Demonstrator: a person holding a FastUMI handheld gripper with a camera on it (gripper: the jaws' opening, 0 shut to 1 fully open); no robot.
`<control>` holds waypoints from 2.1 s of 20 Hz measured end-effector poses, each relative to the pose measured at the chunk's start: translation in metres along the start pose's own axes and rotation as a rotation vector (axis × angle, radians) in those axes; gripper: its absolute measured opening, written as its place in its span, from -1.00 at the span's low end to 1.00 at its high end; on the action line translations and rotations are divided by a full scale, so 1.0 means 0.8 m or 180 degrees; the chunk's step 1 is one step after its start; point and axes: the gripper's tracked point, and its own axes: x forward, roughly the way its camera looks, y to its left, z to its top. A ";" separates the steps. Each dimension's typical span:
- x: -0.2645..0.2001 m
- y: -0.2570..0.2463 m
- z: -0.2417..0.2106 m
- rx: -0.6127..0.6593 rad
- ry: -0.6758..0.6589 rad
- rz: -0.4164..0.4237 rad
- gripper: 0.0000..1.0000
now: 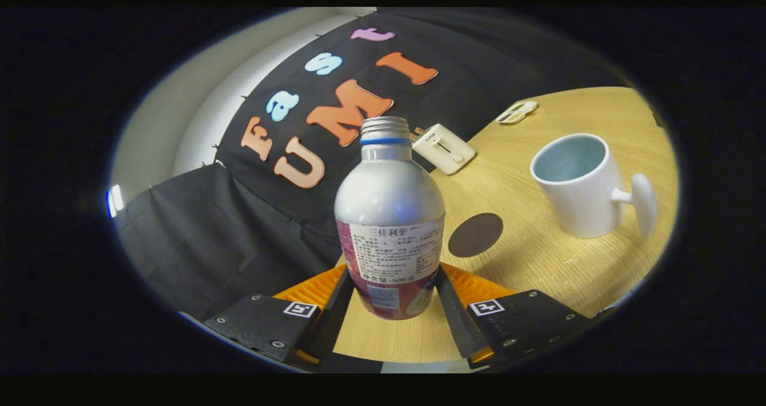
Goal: Take the bottle from table, then pour the juice into the cup, finally place the bottle on the coaster
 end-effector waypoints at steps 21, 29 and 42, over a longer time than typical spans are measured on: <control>-0.009 0.017 0.039 0.1478 0.0157 0.0448 0.53; -0.014 0.024 0.060 0.2000 0.0084 0.0516 0.53; -0.018 0.030 0.067 0.2408 -0.0012 0.0456 0.53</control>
